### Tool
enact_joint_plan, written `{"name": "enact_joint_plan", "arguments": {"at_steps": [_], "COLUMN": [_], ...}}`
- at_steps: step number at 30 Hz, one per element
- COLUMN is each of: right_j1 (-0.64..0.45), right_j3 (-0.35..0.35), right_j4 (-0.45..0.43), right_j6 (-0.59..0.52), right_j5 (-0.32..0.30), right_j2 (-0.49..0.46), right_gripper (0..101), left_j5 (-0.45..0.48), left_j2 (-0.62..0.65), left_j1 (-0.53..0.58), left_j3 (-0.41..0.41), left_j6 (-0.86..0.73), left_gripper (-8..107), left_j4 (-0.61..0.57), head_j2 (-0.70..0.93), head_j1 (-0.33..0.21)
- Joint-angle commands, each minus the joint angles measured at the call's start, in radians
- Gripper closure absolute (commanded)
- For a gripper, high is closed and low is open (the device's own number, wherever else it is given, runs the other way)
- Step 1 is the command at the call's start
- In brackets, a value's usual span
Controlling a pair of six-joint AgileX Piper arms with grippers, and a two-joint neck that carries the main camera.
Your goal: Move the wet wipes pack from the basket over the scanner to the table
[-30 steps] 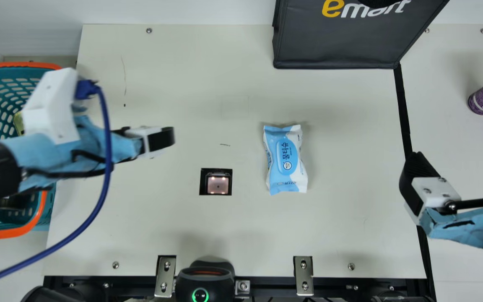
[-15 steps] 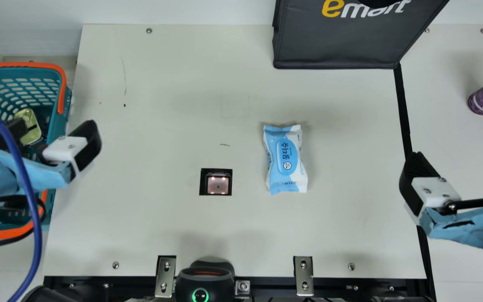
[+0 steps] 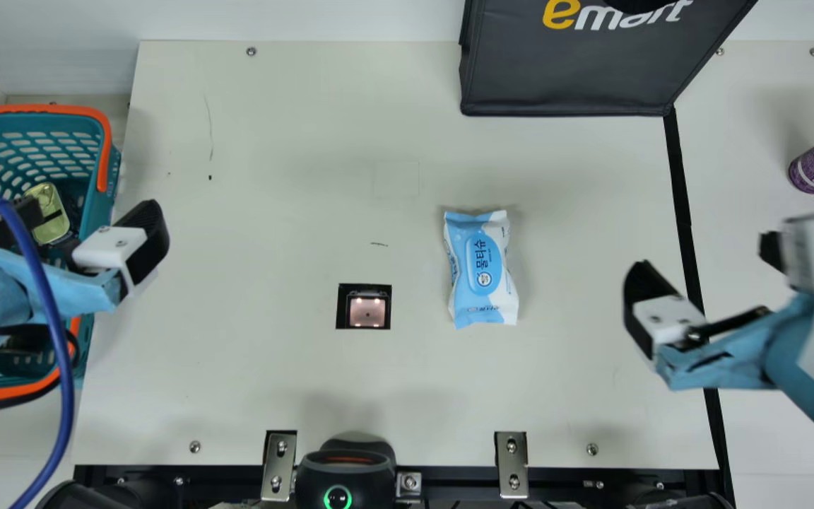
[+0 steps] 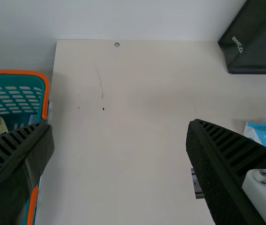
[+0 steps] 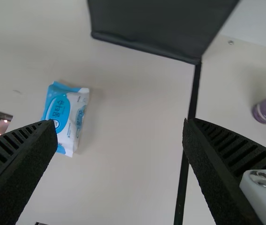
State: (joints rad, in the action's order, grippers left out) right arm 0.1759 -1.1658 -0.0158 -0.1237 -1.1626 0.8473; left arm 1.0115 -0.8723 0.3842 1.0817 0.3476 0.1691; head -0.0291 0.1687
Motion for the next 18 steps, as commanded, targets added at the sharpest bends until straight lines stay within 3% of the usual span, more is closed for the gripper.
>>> {"name": "enact_joint_plan", "arguments": {"at_steps": [1, 9, 18], "right_j1": [0.081, 0.272, 0.394], "right_j3": [0.014, 0.050, 0.053], "right_j4": [-0.001, -0.020, -0.081], "right_j6": [-0.018, -0.018, 0.215], "right_j5": [0.023, 0.103, 0.160], "right_j2": [0.042, 0.178, 0.361], "right_gripper": [6, 6, 6], "left_j5": [0.000, 0.000, 0.000], "left_j2": [0.000, 0.000, 0.000], "left_j1": [0.000, 0.000, 0.000], "left_j3": [0.000, 0.000, 0.000], "left_j6": [0.000, 0.000, 0.000], "left_gripper": [9, 9, 9], "left_j4": [0.000, 0.000, 0.000], "head_j2": [0.002, 0.002, 0.002], "head_j1": [-0.030, -0.030, -0.030]}}
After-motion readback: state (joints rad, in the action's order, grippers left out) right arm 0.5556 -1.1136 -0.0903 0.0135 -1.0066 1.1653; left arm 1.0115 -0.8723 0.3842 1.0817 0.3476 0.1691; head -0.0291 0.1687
